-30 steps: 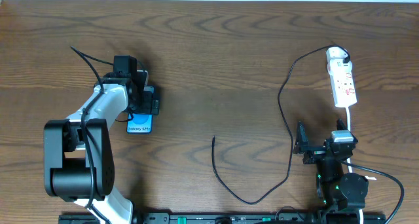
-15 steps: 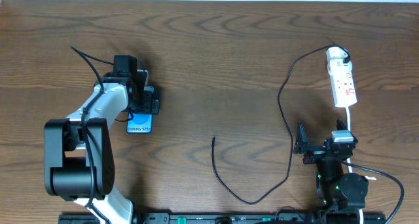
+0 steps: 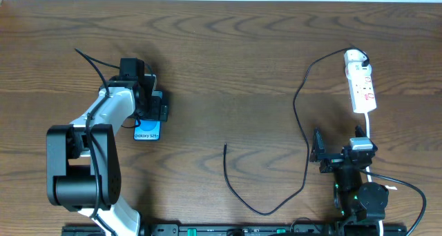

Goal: Plug charger to phone and switch on socket

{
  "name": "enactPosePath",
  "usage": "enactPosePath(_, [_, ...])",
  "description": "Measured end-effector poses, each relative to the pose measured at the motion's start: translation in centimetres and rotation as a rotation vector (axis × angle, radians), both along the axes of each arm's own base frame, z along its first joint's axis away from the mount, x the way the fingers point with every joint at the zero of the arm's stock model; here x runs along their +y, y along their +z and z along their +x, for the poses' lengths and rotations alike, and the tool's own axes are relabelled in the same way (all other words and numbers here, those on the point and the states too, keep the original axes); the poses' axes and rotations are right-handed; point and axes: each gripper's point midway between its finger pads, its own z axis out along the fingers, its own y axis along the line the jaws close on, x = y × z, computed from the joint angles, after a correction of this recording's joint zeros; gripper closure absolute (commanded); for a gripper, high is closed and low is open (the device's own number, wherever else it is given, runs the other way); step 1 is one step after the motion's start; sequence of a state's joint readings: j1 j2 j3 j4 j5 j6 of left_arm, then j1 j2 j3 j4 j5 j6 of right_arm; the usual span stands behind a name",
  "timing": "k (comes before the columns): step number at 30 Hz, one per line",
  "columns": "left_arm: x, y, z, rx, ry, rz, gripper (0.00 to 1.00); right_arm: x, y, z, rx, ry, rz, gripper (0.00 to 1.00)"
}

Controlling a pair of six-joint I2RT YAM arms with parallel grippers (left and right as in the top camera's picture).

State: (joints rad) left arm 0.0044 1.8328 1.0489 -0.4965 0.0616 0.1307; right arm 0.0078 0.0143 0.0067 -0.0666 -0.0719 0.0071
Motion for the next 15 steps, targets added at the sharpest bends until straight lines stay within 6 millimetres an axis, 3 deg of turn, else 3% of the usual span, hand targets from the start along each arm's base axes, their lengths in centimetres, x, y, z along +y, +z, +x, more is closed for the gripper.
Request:
enactPosePath(5, [0.0,0.0,0.0,0.001,0.000,0.000,0.04,0.0,0.0,0.0,0.000,0.000,0.000,0.01])
enactPosePath(8, [0.0,0.0,-0.3,0.016,0.004,0.001,0.11,0.0,0.0,0.0,0.000,0.000,0.000,0.01])
enactPosePath(15, [0.6,0.2,-1.1,0.073,0.023,0.035,0.10,0.0,0.0,0.0,0.001,0.000,0.000,0.01])
